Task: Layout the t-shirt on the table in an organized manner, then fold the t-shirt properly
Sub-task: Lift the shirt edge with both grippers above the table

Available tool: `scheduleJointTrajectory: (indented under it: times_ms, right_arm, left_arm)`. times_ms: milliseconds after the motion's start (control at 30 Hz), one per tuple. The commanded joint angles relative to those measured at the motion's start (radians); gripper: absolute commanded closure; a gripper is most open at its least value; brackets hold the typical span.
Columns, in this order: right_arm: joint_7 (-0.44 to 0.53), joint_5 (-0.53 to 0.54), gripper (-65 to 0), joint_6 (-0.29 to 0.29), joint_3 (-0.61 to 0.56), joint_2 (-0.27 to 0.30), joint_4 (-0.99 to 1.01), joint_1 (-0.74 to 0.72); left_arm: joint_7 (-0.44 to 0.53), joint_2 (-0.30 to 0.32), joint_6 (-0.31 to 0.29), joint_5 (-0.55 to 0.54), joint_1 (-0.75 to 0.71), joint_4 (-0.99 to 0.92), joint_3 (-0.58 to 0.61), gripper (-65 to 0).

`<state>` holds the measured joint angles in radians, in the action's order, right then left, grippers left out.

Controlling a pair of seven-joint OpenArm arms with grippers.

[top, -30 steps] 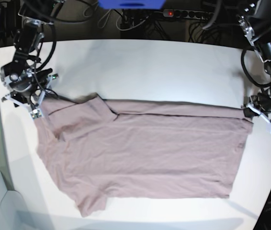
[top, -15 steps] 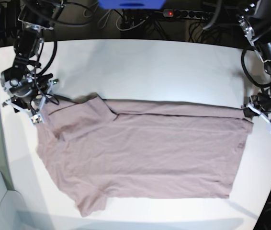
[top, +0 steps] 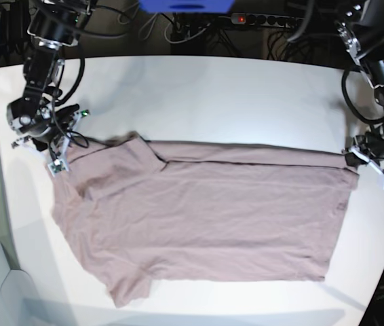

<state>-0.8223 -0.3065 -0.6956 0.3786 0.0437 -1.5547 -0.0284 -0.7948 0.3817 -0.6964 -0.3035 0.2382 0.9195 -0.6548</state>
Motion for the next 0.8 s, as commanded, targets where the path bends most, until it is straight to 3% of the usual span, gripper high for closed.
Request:
scheduleJointTrajectory:
  times_ms: [0,33,167,333,567,767]
  right_arm:
    - [0.016,0.002,-3.9,-0.003,0.001,0.006,-0.019,-0.02]
    - [0.016,0.002,0.0,-0.003,0.003,0.006,-0.02,-0.021]
    - [0.014,0.002,0.0,-0.003,0.003,0.012,-0.077,-0.017]
    - [0.004,0.0,0.0,-0.003,0.004,0.009,-0.18,-0.015]
    - [0.002,-0.004,0.0,-0.003,0.004,0.015,-0.215,-0.015]
    - [0.002,-0.003,0.0,-0.003,-0.022,0.063,-0.214,-0.052]
  left_arm:
    - [0.015,0.021,-0.002,-0.038,0.02,0.051,-0.006,-0.3]
    - [0.01,0.021,-0.002,-0.062,0.008,0.082,-0.006,-0.3]
    - [-0.036,0.021,-0.002,-0.142,-0.044,0.215,-0.006,-0.3]
    - [-0.093,0.021,-0.002,-0.15,-0.056,0.29,-0.006,-0.3]
    - [-0.099,0.026,-0.002,-0.15,-0.059,0.336,-0.007,-0.3]
    - [-0.133,0.029,-0.002,-0.145,-0.013,0.33,-0.073,-0.3]
